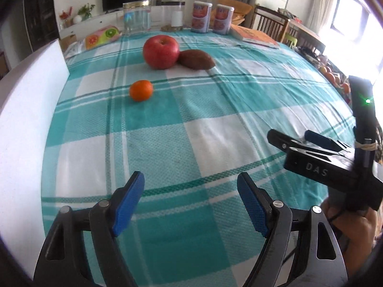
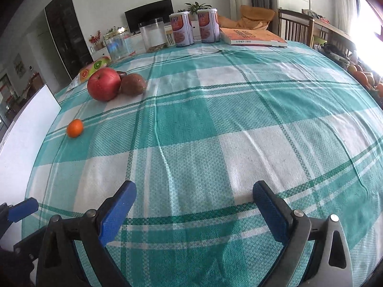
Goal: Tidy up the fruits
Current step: 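Release both fruits into the box and return both tools to the table, then grasp the red apple with the left tool, then lift the apple with the left tool while the right tool grasps the small orange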
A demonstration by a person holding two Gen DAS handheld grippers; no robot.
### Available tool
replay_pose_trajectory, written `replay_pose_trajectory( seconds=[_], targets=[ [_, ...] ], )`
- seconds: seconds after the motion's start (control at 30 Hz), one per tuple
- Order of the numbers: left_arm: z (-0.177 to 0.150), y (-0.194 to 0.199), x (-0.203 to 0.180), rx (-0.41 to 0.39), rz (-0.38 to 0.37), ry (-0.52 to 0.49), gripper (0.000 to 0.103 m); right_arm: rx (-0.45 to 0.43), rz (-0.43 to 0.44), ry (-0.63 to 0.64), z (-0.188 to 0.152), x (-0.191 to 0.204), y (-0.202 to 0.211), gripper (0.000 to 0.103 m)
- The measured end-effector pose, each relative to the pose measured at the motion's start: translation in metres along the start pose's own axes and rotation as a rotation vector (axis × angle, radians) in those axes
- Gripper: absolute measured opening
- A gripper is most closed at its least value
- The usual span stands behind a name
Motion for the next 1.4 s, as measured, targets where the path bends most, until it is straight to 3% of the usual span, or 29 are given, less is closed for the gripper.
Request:
replay_pose_trajectory(
  seconds=[0.2,0.4,0.53,0.7,0.83,1.03,1.23,1.27,1.4],
  targets=[
    [0.001,-0.022,0.029,0.006,0.048,0.06,0.082,0.006,-0.008,0.01,-0.003,0.004,-0.002,0.1],
    [0.0,-0.024,0.031,-0.004,0.081,0.008,0.082,0.016,-0.014,0.022,-0.003,0.006,-0.005,0.103],
    [0.015,-0.018,0.037,0.011,-0.017,0.111,0.082,0.017,-0.015,0.023,-0.003,0.006,-0.005,0.103],
    [0.08,0.006,0.044,-0.044,-0.166,0.292,0.082,0.021,-0.023,0.028,-0.004,0.007,-0.005,0.103],
    [0.139,-0.009,0.038,0.043,-0.193,0.304,0.082,0.021,-0.02,0.027,-0.004,0.006,-0.005,0.103],
    [0.196,-0.059,0.052,0.116,-0.102,0.346,0.082,0.021,-0.021,0.027,-0.004,0.007,-0.005,0.103],
    [0.2,-0.102,0.057,0.219,-0.031,0.342,0.081,0.024,-0.025,0.033,-0.004,0.007,-0.006,0.103],
    [0.198,-0.106,0.058,0.231,-0.026,0.341,0.075,0.024,-0.025,0.034,-0.004,0.007,-0.006,0.103],
    [0.196,-0.1,0.065,0.196,-0.027,0.348,0.07,0.024,-0.025,0.034,-0.004,0.007,-0.006,0.103]
  ],
)
Point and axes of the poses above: each gripper's, at about its wrist camera, not at the fingertips, and y roughly against the way its jaws point, x to its left, z to its top, the point moved 10 cm from there along -y, roughly the way its jaws point, and after that the axes turned 8 degrees about x, right-handed, at the moved point
